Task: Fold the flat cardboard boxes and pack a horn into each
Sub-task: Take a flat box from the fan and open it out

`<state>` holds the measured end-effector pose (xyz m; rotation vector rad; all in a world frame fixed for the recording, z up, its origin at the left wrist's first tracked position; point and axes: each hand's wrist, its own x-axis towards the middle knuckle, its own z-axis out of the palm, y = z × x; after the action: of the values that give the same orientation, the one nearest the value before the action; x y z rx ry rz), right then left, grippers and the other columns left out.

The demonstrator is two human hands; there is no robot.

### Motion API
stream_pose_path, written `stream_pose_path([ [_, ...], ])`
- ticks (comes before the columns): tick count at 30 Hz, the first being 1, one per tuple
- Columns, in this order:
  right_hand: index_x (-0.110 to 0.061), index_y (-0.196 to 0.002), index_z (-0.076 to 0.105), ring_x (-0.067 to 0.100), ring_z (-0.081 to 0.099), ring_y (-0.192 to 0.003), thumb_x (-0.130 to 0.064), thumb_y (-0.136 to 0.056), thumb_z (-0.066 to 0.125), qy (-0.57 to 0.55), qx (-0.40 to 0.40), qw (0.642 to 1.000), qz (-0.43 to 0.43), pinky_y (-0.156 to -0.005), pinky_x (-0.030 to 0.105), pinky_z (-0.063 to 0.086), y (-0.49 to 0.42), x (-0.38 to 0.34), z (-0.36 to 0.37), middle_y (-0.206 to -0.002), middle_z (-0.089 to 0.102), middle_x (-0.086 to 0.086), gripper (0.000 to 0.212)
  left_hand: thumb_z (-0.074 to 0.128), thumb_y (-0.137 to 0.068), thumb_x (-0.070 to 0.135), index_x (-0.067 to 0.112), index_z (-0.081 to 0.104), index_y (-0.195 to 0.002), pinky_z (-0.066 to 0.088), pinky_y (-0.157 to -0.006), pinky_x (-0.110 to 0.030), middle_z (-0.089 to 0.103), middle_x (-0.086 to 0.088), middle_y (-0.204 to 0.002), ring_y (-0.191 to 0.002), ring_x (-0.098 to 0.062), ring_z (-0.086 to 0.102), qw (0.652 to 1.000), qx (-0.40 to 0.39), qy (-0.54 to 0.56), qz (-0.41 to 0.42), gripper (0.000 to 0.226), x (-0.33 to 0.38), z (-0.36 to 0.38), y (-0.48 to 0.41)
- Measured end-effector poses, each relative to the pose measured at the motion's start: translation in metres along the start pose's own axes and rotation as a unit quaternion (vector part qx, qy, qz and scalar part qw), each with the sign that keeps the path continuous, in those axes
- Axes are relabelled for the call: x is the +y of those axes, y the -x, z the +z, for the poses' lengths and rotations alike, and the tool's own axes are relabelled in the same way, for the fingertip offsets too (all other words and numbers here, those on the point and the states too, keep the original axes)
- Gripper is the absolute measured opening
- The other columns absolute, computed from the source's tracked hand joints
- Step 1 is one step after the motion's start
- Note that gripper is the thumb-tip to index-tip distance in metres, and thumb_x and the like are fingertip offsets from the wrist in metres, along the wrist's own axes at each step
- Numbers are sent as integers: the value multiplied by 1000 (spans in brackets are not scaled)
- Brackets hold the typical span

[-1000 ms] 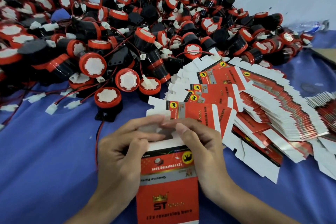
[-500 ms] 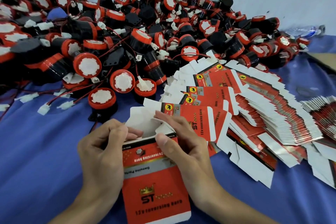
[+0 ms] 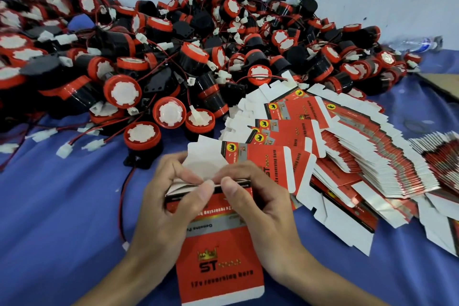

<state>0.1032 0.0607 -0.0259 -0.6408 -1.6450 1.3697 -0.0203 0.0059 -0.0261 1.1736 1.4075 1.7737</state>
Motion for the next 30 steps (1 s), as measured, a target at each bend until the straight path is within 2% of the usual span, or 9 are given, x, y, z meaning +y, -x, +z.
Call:
stream_pose_path([
  [3,-27,-116,55,9,66,-88,-33,-85,59,-10,0,1000,-19,-74,15,48,-1,-1,-2,-94,66,-8,31,63,-71,42,4,50,-83,50,-53,-16,66,8,-81,-64,-7,65,1000,-17,-9,6,42,4,2,2],
  [5,-33,-129,45,10,64,-97,-34,-85,59,-11,-5,1000,-24,-77,16,49,-2,0,-3,-109,61,-12,47,69,-73,36,17,52,-99,50,-55,-12,66,15,-85,-71,-1,66,1000,14,-16,13,37,5,3,3],
  [7,-36,-133,45,9,61,-109,-37,-85,58,0,-12,1000,-22,-83,16,48,-3,0,-3,-124,54,-14,50,72,-73,33,30,51,-110,50,-60,-9,66,20,-92,-81,2,66,999,34,-21,24,43,6,2,3],
  [10,-25,-115,64,10,59,-112,-33,-87,56,15,-13,999,-48,-88,16,46,-4,0,-2,-116,62,-11,30,62,-77,40,22,61,-94,50,-61,-11,67,14,-89,-79,-3,66,995,14,-67,69,25,8,0,2],
  [13,-11,-93,68,17,65,-101,-26,-87,55,4,-7,998,-66,-84,21,49,-4,1,-2,-100,69,-3,21,60,-80,37,11,63,-79,50,-65,-12,66,9,-88,-82,-6,66,992,10,-86,90,26,6,-1,1],
  [18,-13,-89,67,20,65,-95,-28,-87,57,15,17,997,-79,-82,25,50,-3,2,-2,-93,68,-2,17,62,-80,37,18,62,-76,55,-73,-32,61,3,-90,-93,-17,67,991,22,-83,107,19,3,-4,1],
  [21,-15,-84,67,24,65,-94,-28,-86,59,5,19,996,-87,-81,32,52,-1,2,-2,-92,67,-1,16,60,-82,36,20,61,-78,53,-73,-27,59,4,-87,-93,-13,66,987,12,-95,132,17,4,-4,2],
  [24,-14,-78,66,24,67,-92,-30,-86,59,15,19,995,-92,-80,38,53,1,5,-2,-88,69,1,19,60,-82,33,19,60,-65,52,-69,-19,57,6,-81,-89,-13,66,988,2,-85,130,22,4,-3,2],
  [30,-13,-78,64,19,68,-90,-23,-89,55,32,10,990,-138,-78,30,52,1,8,-3,-85,71,0,18,58,-84,31,11,56,-53,50,-65,-22,59,5,-73,-79,-16,64,979,-34,-131,154,37,4,-6,-1],
])
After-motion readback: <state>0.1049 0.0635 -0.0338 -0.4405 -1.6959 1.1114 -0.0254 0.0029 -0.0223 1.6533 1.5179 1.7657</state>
